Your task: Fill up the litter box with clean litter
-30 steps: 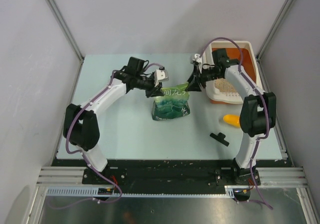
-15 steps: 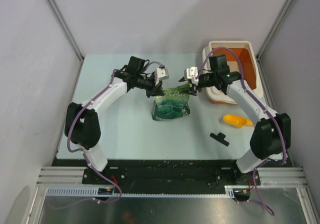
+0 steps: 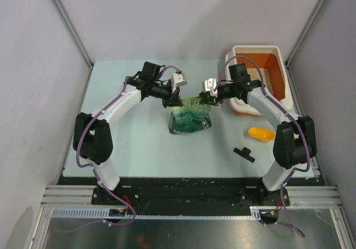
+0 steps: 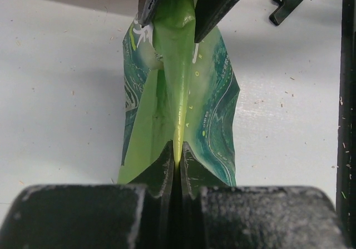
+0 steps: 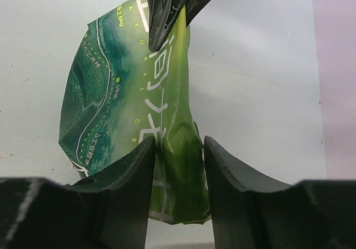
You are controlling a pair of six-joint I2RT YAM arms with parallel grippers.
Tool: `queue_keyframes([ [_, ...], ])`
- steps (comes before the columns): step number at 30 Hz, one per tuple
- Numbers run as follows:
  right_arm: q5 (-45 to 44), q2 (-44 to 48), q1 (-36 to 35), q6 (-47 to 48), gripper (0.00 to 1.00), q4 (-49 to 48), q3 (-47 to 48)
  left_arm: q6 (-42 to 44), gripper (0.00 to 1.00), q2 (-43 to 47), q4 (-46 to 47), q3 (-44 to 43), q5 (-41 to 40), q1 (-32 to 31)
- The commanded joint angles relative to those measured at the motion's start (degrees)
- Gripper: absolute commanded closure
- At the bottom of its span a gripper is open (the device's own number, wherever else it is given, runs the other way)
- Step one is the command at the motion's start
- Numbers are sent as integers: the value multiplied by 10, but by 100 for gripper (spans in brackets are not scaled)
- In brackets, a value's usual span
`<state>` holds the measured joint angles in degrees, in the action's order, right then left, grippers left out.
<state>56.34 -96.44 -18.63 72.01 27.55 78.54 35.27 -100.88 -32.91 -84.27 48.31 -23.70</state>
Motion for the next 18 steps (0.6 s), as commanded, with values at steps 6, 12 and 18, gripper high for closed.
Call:
queue_keyframes([
  [6, 3, -28, 25, -51, 75, -29, 3, -42, 95, -11, 9, -40, 56, 21],
  [12, 46, -66, 62, -133, 96, 38, 75, -36, 97, 1, 9, -17, 56, 41],
  [18, 98, -124, 55, -147, 100, 197, 192, -42, 100, 5, 9, -6, 80, 39],
])
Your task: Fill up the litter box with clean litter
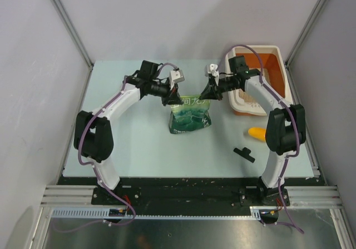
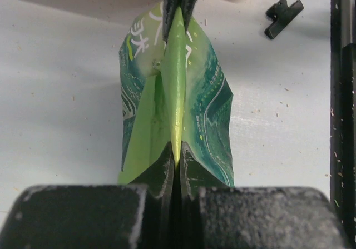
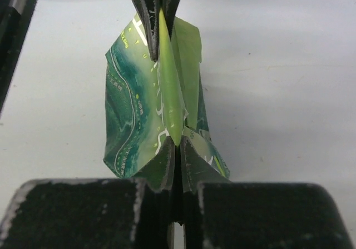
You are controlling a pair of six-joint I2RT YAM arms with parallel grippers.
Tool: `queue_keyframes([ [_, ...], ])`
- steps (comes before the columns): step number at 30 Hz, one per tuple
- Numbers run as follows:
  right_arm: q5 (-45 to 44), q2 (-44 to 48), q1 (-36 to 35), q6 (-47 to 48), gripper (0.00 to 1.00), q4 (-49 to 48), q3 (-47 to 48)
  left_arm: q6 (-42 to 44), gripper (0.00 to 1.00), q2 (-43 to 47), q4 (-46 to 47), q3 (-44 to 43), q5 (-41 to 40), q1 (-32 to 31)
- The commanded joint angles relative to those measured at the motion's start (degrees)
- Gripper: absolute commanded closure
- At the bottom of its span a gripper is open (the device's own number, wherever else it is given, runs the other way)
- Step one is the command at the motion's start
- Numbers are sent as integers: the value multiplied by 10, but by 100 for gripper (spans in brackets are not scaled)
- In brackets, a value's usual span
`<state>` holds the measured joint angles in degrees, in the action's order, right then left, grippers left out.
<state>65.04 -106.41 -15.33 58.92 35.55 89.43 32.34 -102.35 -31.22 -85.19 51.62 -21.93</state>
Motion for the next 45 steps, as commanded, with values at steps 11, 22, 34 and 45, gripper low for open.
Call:
queue_keyframes([
  [11, -27, -4, -6, -49, 100, 105, 58, 73, 57, -16, 4, -78, 11, -72],
  [22, -25, 3, -6, -67, 100, 91, 46, 22, 50, -31, 63, -68, -43, -103],
  [34, -9, 24, 8, -115, 100, 43, 26, 18, 87, 87, 54, 65, -50, -7],
  [45, 0, 28, 4, -157, 100, 1, 22, 14, 52, 108, 54, 48, -25, -7],
])
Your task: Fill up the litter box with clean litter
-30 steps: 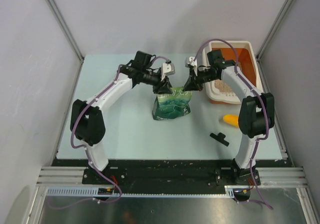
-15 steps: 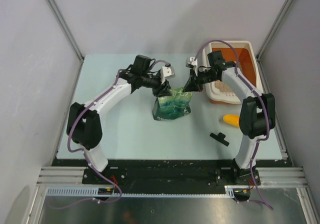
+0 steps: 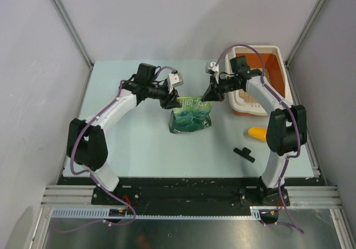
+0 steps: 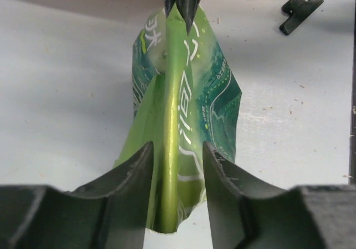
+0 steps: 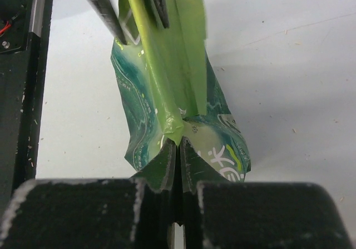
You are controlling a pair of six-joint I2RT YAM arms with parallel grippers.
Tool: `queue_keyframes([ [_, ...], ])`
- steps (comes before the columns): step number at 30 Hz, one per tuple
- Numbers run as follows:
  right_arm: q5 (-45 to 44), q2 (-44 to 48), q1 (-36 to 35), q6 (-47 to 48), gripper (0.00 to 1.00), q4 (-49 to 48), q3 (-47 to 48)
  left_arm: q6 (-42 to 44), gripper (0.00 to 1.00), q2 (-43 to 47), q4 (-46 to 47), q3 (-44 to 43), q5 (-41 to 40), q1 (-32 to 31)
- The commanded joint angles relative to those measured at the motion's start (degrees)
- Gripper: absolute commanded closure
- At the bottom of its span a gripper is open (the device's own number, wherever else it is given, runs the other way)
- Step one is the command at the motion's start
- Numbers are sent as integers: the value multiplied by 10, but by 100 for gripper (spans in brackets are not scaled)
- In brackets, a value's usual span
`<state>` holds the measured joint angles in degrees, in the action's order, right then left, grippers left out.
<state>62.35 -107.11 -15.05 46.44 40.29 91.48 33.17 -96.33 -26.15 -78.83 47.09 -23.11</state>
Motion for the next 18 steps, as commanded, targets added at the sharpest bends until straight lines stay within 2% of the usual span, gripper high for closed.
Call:
queue_keyframes([
  [1, 29, 36, 2, -38, 100, -51, 0, 6, 49, 49, 8, -25, 21, 2],
  [3, 31, 37, 0, -56, 100, -70, -3, 6, 44, 47, 23, -35, 25, -11],
  [7, 34, 39, -7, -63, 100, -79, -5, 15, 41, 14, 40, -66, 24, -35],
  [14, 34, 42, -13, -67, 100, -81, -7, 26, 43, -61, 47, -104, 10, -80],
  [18, 37, 46, -10, -72, 100, -86, -10, 28, 46, -85, 48, -107, 1, -83],
])
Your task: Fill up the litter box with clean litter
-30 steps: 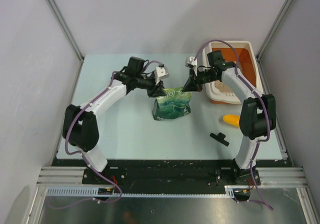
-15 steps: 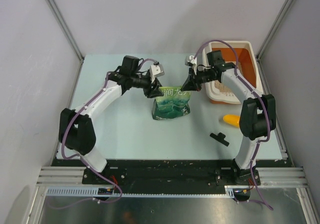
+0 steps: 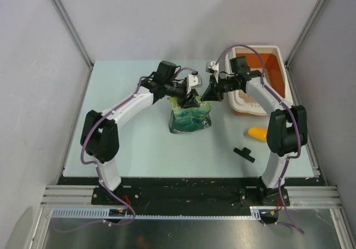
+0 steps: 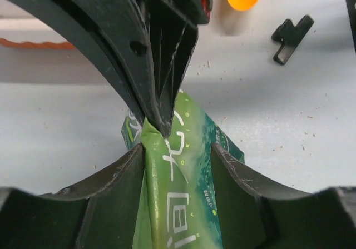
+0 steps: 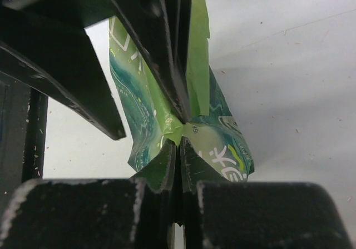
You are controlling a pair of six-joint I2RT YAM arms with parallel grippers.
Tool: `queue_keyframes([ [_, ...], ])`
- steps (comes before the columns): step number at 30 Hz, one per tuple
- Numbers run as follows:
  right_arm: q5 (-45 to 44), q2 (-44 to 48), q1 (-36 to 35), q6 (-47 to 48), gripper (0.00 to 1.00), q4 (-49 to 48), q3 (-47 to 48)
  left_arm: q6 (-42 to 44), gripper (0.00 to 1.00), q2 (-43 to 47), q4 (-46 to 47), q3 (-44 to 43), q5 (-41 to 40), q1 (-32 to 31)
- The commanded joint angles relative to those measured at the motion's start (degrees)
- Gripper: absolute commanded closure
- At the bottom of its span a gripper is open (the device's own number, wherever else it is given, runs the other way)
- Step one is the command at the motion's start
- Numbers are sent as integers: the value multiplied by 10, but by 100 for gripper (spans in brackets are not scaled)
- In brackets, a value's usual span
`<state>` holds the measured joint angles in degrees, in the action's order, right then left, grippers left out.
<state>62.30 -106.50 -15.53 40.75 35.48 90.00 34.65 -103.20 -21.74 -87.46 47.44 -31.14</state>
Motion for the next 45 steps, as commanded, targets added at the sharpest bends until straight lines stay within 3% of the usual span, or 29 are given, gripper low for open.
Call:
queue_keyframes([
  [1, 41, 41, -4, -17, 100, -40, 1, 12, 47, -18, 6, -21, -4, -2],
  [5, 48, 43, 1, -18, 100, -41, -4, -14, 77, -28, 17, -26, -20, -2],
  [11, 49, 53, 24, 8, 100, -6, -4, -75, 100, -17, 39, -19, -15, 22],
  [16, 70, 72, 73, 27, 95, 50, 4, -87, 100, -9, 40, -3, -8, 33],
  [17, 68, 79, 88, 34, 85, 76, 6, -88, 100, -7, 40, 0, -7, 33],
  [20, 35, 114, 109, 78, 68, 130, -3, -92, 100, -7, 40, 8, -4, 34],
  [25, -73, 187, 148, 228, 58, 265, -79, -98, 100, -10, 40, 11, 7, 33],
  [26, -93, 203, 150, 292, 58, 296, -89, -100, 100, -10, 40, 9, 9, 33],
  [29, -176, 225, 166, 353, 57, 393, -139, -101, 100, -11, 41, 7, 8, 31],
  [36, -281, 214, 221, 341, 55, 464, -228, -103, 100, -12, 40, 9, 6, 30],
  [45, -336, 101, 230, 215, 55, 363, -275, -110, 100, -17, 40, 7, 2, 23],
])
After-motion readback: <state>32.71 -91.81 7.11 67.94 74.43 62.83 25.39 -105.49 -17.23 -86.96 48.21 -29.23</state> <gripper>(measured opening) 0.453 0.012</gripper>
